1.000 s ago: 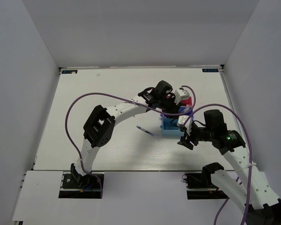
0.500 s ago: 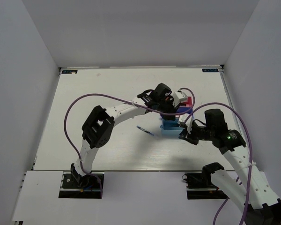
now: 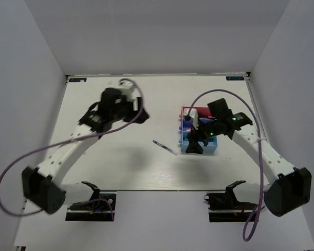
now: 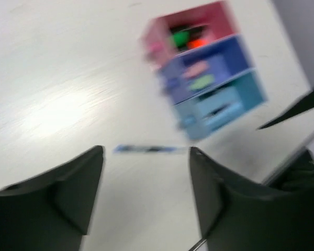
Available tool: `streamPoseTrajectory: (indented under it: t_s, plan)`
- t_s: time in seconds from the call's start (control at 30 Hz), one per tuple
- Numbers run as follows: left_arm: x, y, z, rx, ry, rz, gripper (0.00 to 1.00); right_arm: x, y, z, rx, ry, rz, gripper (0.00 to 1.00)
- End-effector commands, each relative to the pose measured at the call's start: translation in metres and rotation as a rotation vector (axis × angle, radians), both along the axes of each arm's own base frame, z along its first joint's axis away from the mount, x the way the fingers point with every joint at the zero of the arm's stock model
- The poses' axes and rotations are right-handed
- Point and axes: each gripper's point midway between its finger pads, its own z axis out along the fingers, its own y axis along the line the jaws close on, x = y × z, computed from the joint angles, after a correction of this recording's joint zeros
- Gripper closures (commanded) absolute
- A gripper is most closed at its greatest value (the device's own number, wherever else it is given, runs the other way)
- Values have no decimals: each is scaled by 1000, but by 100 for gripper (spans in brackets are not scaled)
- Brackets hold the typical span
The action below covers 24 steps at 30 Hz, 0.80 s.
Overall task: Sort the stationery into containers
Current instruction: Pick up the pen from the center of the board.
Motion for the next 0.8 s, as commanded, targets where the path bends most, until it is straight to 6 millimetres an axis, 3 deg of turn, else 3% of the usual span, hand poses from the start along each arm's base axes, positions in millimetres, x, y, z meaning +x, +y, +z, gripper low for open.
streamPoseTrajectory:
  t_s: [0.0,0.03,0.07,0.1,0.13,0.17,0.2,0.23,0.27,0.33,0.37,0.4,0.5,0.77]
  plan:
    - [-31,87,-51,65,183,265,20,14,28,1,-25,-10,-8,19]
    - [-40,104,-72,97,214,301,15,12,40,-8,-51,12,11,31]
    - [-45,135,-65,84,195,380,14,16,48,-11,-68,4,7,48]
    - [-58,148,-89,124,239,392,14,35,53,-16,-132,-4,-70,72]
    - [-68,154,-91,119,249,394,12,24,70,-32,-191,21,-19,73]
    - [-69,173,-92,108,251,452,9,30,77,-42,-244,34,-25,77]
    - [-79,181,-110,131,284,457,9,40,80,-46,-296,12,-75,83]
    - [-82,188,-109,117,277,481,8,33,91,-52,-323,9,-49,83]
    - [-85,192,-112,124,278,490,6,39,95,-70,-380,24,-58,83]
    - [-93,195,-119,122,241,500,0,42,113,-68,-380,11,-76,79]
    - [-95,197,-123,123,240,505,0,46,115,-85,-428,24,-94,79]
    - [-96,200,-122,121,215,519,0,52,125,-79,-417,3,-102,77]
    - [-98,200,-124,108,190,517,0,55,124,-102,-498,39,-111,75]
    - [-101,197,-124,90,183,496,0,68,124,-131,-603,28,-148,68]
